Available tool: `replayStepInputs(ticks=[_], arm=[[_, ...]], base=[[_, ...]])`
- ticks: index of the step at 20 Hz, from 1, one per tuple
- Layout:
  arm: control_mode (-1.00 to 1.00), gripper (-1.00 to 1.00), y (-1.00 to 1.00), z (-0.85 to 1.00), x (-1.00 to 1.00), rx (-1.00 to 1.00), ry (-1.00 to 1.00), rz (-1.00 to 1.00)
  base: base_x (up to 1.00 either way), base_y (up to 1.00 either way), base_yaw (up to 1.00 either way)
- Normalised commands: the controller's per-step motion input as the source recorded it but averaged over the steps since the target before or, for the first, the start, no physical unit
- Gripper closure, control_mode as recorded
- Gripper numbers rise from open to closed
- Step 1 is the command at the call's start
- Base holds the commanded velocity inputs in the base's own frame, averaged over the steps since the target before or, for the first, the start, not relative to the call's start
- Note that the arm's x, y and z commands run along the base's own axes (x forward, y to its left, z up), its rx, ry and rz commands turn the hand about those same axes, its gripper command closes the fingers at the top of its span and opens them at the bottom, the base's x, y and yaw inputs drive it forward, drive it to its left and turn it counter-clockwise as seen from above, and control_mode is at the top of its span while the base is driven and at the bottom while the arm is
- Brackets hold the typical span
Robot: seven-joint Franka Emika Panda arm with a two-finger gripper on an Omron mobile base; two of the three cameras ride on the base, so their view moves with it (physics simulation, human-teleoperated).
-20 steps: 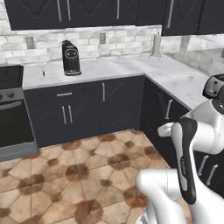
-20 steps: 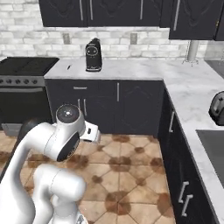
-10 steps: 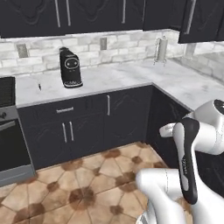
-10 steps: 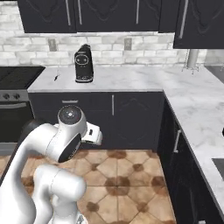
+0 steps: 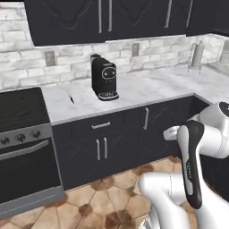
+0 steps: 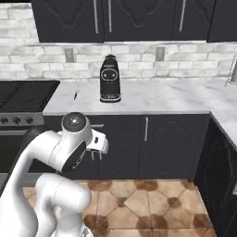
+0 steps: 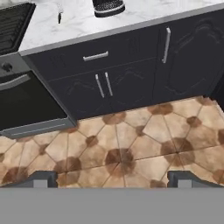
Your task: Organize the utensils by type. Pick up the wooden spoons from the counter and place them in the open cabinet. Then pick up the metallic utensils from the counter and place them in the open drawer.
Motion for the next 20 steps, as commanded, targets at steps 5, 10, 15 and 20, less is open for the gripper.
replayStepInputs(ticks=[5,10,15,20], arm=[[1.00,-1.00,0.00,0.00,0.00,0.00,0.00,0.00],[1.00,-1.00,0.00,0.00,0.00,0.00,0.00,0.00],[1.00,-1.00,0.00,0.00,0.00,0.00,0.00,0.00],[1.00,-1.00,0.00,0.00,0.00,0.00,0.00,0.00]], base=[[0.74,0.92,0.00],[0.87,0.58,0.00],[0.85,0.25,0.00],[0.69,0.22,0.02]])
